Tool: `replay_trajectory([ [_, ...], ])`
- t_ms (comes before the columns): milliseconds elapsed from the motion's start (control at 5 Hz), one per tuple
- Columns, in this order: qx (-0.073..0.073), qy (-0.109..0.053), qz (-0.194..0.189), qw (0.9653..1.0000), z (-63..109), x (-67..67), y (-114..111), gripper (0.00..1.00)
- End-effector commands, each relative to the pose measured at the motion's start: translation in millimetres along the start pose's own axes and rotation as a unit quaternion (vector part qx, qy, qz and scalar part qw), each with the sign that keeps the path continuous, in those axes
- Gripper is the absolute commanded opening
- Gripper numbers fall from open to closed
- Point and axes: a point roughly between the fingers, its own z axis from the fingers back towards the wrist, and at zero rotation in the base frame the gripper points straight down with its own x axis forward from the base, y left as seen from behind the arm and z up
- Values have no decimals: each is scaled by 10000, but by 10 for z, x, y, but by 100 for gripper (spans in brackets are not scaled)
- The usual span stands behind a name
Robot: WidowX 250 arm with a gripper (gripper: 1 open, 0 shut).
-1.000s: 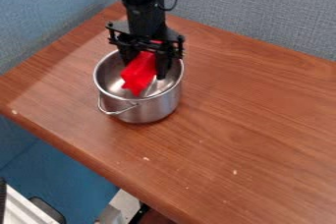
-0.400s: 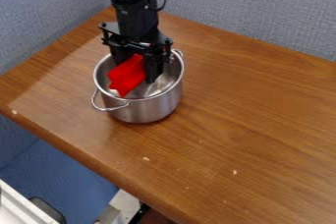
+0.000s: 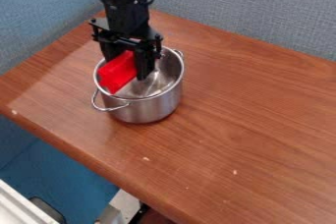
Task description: Put the red object in the metal pot
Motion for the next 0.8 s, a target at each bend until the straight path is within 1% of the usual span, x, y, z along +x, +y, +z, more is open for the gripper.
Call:
replay_trajectory([
  [0,104,-279,113,9995,181,73,47,0],
  [200,140,-237,175,9995,173,121,64,100],
  [400,363,-299,174,9987,117,103,70,100],
  [600,467,-310,175,9983,30,82,24,100],
])
